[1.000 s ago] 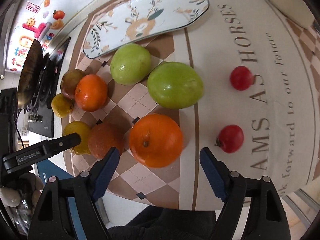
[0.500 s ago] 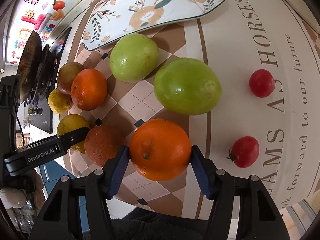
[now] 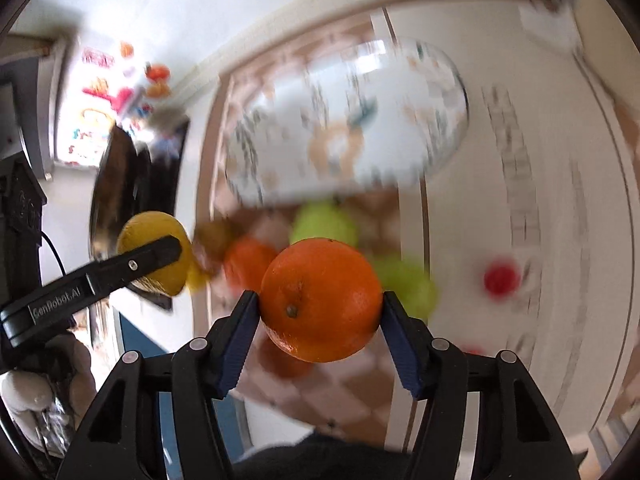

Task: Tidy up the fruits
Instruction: 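Place the lemon on the floral plate with the left tool while the right places the orange, then grasp the dark red fruit with the left tool while the right grasps a green apple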

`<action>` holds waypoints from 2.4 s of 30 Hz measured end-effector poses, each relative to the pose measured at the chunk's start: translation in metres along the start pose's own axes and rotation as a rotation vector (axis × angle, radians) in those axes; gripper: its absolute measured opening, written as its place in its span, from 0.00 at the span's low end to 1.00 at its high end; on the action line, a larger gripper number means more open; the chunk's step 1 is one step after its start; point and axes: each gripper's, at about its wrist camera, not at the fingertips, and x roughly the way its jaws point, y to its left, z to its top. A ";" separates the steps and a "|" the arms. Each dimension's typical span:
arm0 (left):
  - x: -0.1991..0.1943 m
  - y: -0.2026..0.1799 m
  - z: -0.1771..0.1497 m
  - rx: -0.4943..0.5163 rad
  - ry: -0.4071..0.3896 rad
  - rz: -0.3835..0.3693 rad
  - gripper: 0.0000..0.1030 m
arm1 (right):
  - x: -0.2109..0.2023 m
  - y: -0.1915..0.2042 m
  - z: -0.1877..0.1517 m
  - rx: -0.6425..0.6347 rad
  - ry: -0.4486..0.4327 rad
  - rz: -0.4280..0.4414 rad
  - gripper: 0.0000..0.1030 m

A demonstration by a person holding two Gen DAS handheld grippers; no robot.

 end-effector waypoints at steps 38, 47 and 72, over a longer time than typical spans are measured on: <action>0.090 -0.020 0.153 0.045 0.070 0.083 0.88 | 0.043 -0.007 0.152 -0.116 -0.029 -0.417 0.89; 0.041 -0.011 0.086 0.074 -0.056 0.216 0.88 | 0.014 0.007 0.103 -0.130 -0.082 -0.524 0.91; -0.098 -0.030 -0.035 0.141 -0.285 0.162 0.88 | -0.117 0.086 -0.027 -0.154 -0.261 -0.408 0.91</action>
